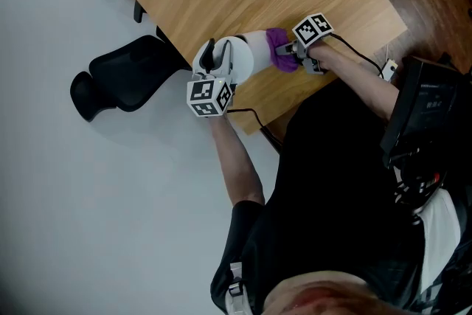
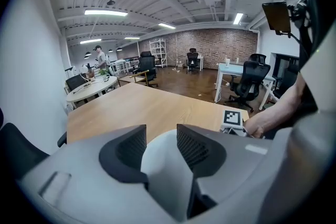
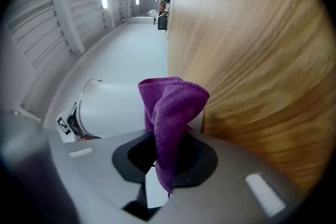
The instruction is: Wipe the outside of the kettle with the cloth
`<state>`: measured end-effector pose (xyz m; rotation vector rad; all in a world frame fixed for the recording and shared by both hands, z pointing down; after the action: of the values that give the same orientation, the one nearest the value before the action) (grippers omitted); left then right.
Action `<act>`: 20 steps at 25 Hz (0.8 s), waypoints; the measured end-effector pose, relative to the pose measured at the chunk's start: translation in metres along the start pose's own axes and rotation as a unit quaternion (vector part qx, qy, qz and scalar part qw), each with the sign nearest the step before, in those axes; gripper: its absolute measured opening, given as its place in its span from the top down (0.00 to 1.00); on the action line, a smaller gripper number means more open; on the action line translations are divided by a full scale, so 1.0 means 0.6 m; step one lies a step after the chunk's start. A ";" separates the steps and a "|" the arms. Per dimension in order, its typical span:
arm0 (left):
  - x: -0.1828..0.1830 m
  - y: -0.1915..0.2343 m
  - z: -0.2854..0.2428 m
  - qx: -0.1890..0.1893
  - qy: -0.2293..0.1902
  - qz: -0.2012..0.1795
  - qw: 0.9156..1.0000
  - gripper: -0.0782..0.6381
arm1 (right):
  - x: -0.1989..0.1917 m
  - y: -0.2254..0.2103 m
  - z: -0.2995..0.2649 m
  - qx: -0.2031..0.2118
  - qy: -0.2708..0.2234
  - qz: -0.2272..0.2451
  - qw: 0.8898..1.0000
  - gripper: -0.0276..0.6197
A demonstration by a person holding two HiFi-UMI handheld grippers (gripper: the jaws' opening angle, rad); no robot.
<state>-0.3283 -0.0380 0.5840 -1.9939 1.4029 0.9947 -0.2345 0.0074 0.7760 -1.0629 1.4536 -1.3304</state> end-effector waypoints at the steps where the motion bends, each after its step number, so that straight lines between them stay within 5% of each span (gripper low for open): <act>1: 0.000 -0.001 0.000 0.001 -0.002 -0.002 1.000 0.77 | -0.001 -0.021 -0.001 -0.022 0.001 -0.010 1.000 0.88; 9: -0.013 0.000 0.002 -0.005 -0.007 -0.019 1.000 0.76 | -0.015 -0.074 -0.018 -0.082 0.004 -0.026 0.996 0.89; 15: -0.004 0.012 -0.016 -0.110 0.005 -0.070 0.992 0.80 | -0.041 -0.079 -0.054 -0.076 0.011 -0.017 0.997 0.89; 20: 0.007 0.027 -0.028 -0.078 -0.001 -0.046 0.996 0.83 | -0.032 -0.056 -0.030 -0.055 0.007 0.003 0.998 0.88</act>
<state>-0.3379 -0.0585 0.5913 -2.1496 1.2539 1.0937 -0.2461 0.0284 0.8111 -1.1219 1.5541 -1.2670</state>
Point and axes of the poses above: the fingertips, and each gripper's own axes: z backward along the fingers, y to its left, x out of its top, the point moved 3 cm from there along z, backward along the fingers, and after that the axes turned 5 degrees about z, right-handed, at the moved point
